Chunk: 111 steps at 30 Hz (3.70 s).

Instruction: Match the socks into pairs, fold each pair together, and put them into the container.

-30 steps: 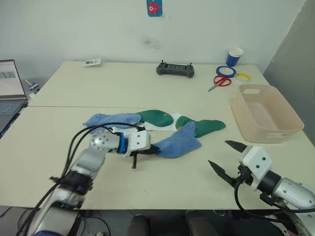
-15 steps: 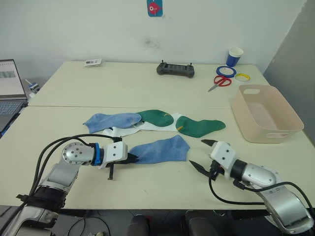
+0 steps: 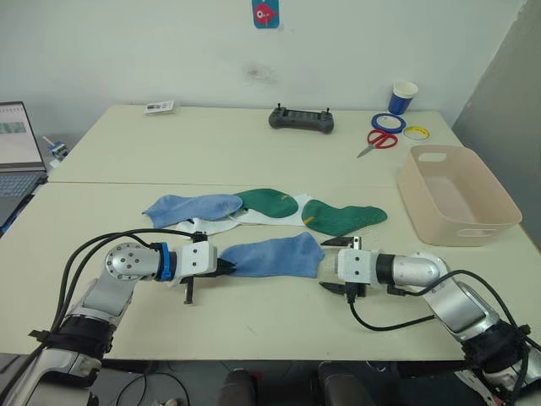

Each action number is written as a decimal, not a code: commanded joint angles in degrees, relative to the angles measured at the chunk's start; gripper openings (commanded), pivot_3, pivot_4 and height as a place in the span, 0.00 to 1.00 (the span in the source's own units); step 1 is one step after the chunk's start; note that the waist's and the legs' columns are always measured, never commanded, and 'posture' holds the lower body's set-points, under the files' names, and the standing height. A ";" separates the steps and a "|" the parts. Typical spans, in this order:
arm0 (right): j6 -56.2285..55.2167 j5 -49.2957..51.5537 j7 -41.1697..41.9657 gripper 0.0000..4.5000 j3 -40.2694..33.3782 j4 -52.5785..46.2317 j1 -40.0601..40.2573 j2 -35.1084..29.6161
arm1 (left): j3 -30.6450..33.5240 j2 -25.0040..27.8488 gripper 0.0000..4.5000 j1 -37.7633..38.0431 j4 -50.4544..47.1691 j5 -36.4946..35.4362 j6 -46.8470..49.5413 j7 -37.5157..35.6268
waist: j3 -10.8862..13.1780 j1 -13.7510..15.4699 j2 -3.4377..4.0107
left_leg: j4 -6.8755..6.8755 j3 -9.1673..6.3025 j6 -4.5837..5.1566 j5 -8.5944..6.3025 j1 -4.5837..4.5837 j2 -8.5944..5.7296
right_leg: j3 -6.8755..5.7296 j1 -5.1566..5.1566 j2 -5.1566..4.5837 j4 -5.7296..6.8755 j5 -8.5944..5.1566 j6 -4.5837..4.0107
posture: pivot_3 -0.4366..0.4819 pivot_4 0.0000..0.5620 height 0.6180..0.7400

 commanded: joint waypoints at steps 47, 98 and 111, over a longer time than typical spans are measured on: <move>60.79 44.51 -13.62 0.00 -17.73 -24.60 8.76 -0.12 | -17.66 -1.33 0.00 -24.79 4.61 -15.82 67.04 -12.97 | 0.14 0.28 -0.24 | 0.30 0.05 0.23 -0.13 -0.22 0.52 | -0.05 -0.13 0.54 -0.05 -0.08 -0.31 | 0.48 0.27 1.00; 47.42 28.93 -25.64 0.30 -16.07 -32.46 26.12 10.90 | 4.33 -4.32 0.00 1.26 -20.96 -16.83 54.28 7.08 | 0.13 0.41 -0.21 | 0.37 0.08 0.32 -0.20 -0.13 0.69 | 0.00 -0.06 0.63 -0.03 0.03 -0.37 | 0.48 0.27 1.00; 57.53 38.93 -22.02 0.00 -19.84 -42.18 29.87 6.79 | 8.98 3.35 0.00 15.32 -33.10 -22.17 57.51 6.03 | 0.15 0.47 -0.19 | 0.36 0.09 0.31 -0.21 -0.13 0.70 | 0.00 -0.07 0.56 -0.05 -0.09 -0.57 | 0.48 0.27 1.00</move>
